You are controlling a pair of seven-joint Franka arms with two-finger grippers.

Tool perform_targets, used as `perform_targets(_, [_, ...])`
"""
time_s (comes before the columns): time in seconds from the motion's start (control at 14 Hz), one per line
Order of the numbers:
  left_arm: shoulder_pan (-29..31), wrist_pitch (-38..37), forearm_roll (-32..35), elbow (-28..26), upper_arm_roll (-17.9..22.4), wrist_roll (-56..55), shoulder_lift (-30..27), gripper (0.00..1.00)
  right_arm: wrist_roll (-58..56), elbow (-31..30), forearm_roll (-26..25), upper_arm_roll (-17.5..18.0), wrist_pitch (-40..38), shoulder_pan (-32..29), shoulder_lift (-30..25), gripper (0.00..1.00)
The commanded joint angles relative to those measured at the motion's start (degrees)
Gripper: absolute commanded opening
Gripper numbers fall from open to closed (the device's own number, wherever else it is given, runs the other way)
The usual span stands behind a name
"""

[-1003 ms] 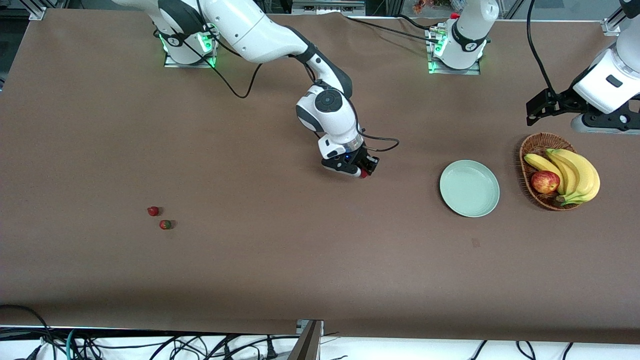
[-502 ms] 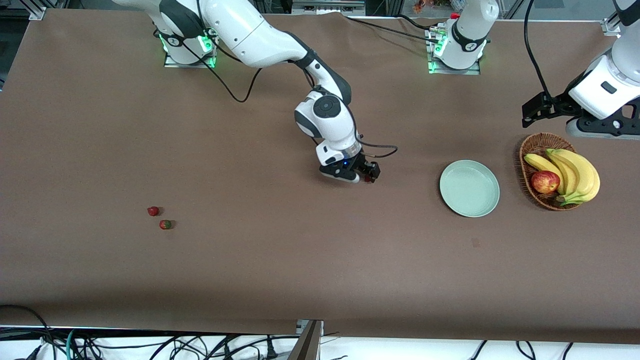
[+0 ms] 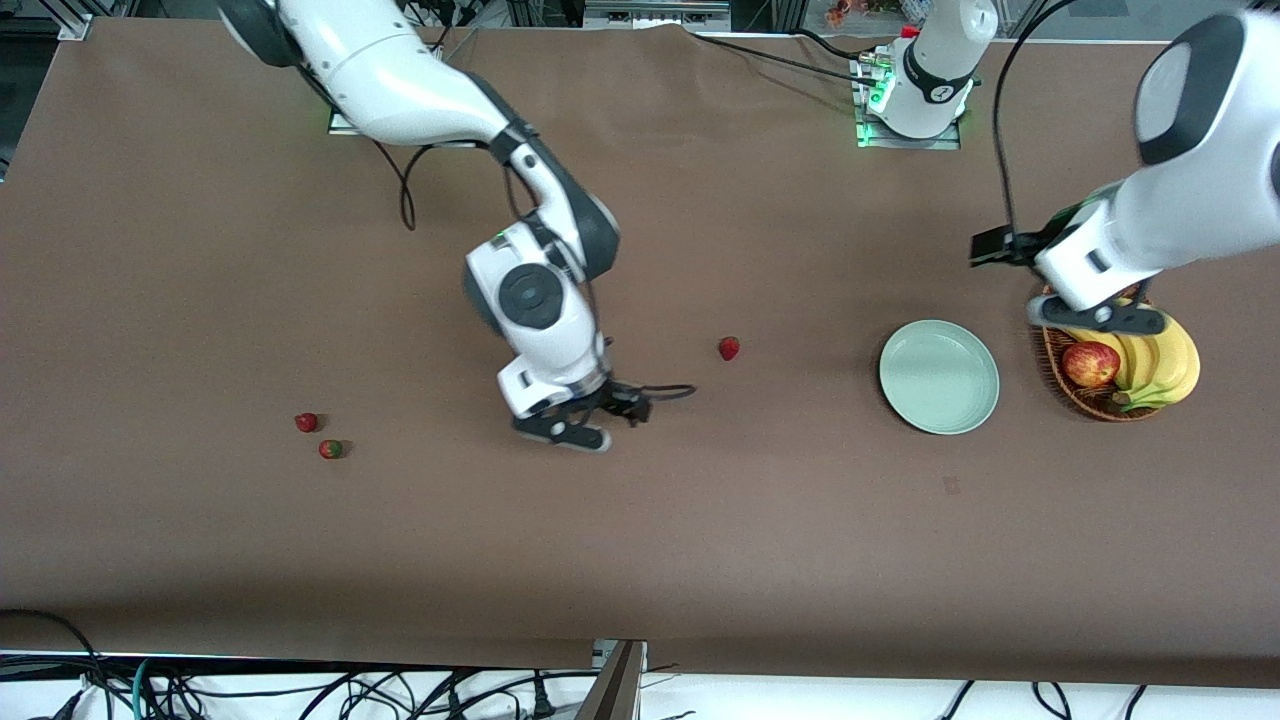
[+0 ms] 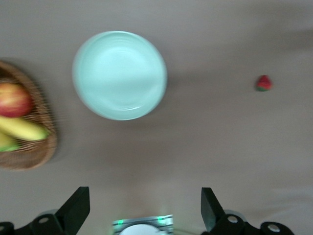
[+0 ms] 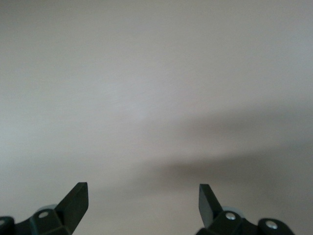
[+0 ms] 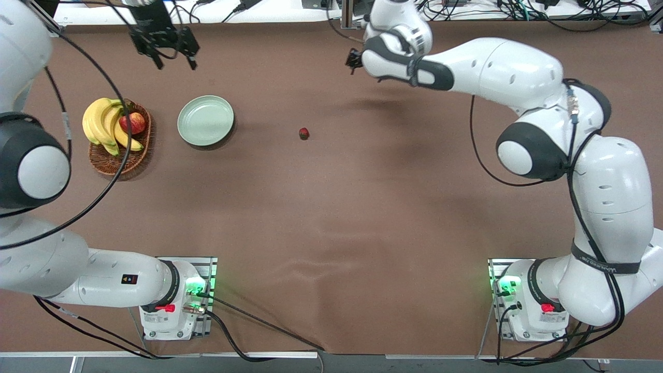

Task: Collect all strawberries into plate
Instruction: 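Grasp the strawberry with the left gripper while the right gripper grasps another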

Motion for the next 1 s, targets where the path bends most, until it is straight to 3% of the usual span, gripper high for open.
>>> perform_targets(0.0, [-6.51,5.33,-2.32,4.14,0.4,-0.74,8.63,1.0,-12.81,-1.19,0.48,0.76,-8.03,-5.86,-2.19,1.0])
perform_targets(0.43, [-22.95,28.01,-1.71,4.14,0.49,-25.23,22.17,1.0,-32.57,-4.26,-0.31,-0.55,-14.39,-17.82,-2.55,1.0])
perform_targets(0.57, [-25.6,31.45,-1.62,3.62,0.58,-30.6,24.99,1.0,-38.49,-5.49,-0.4,-2.14,-14.3,-20.2,-2.46,1.0])
perform_targets(0.93, [-27.99,36.28,5.67,0.73,0.49,-32.21,28.69,1.0,-50.36,-8.74,-2.07,-4.6,-10.45,-23.28,-2.11,1.0])
